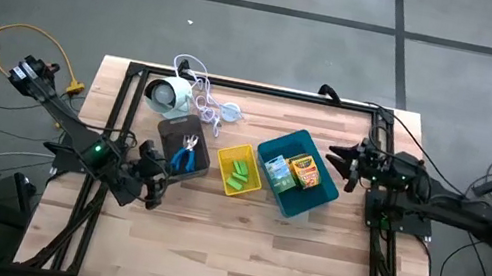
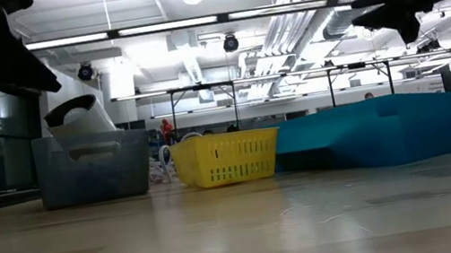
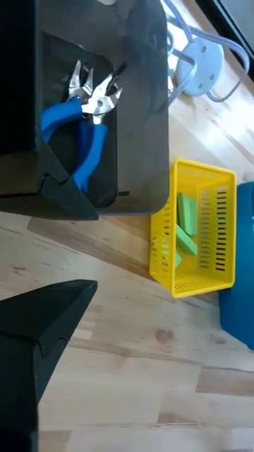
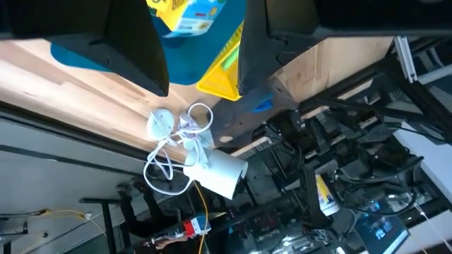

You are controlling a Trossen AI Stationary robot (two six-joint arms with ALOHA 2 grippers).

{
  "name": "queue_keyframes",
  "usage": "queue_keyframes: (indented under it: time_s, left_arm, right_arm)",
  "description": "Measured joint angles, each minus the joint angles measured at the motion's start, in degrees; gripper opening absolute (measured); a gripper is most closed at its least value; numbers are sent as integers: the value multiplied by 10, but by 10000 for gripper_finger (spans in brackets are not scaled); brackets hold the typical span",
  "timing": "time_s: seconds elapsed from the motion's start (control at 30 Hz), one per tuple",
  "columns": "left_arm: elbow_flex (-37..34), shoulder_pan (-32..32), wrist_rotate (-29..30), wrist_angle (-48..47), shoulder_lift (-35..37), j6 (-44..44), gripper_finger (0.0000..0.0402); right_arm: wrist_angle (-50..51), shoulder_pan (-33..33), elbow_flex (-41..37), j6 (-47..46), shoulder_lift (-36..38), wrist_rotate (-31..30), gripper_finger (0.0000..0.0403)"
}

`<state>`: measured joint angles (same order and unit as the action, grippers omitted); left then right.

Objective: Pick & Place School Supplies
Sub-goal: Return to Home Position

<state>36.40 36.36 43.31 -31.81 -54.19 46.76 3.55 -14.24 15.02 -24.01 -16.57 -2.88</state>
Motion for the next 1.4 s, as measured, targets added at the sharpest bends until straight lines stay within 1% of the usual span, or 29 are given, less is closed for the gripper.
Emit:
queue_keyframes:
  time_s: [0.13,0.27,0.43,0.6,0.8,0.97,1.07,1.17,1.27,1.4]
  left_arm:
    - [-8,0,1,13,0,1,141]
    - [-8,0,1,17,0,0,141]
    - [-8,0,1,23,0,-4,141]
    - [-8,0,1,23,0,-4,141]
    - [-8,0,1,23,0,-4,141]
    - [-8,0,1,23,0,-4,141]
    - [-8,0,1,23,0,-5,141]
    - [-8,0,1,23,0,-5,141]
    - [-8,0,0,23,0,-5,141]
    - [-8,0,0,23,0,-5,141]
  right_arm:
    - [-10,0,-31,-1,29,0,161]
    - [-43,0,-60,-2,48,9,161]
    - [-107,0,-102,-3,58,35,161]
    - [-120,0,-124,-12,60,28,161]
    - [-121,0,-140,-13,59,28,161]
    - [-111,0,-145,-10,60,7,161]
    - [-109,0,-145,5,59,12,161]
    - [-88,0,-145,12,59,13,161]
    - [-55,0,-145,9,59,-2,161]
    - [-54,0,-145,16,58,-7,161]
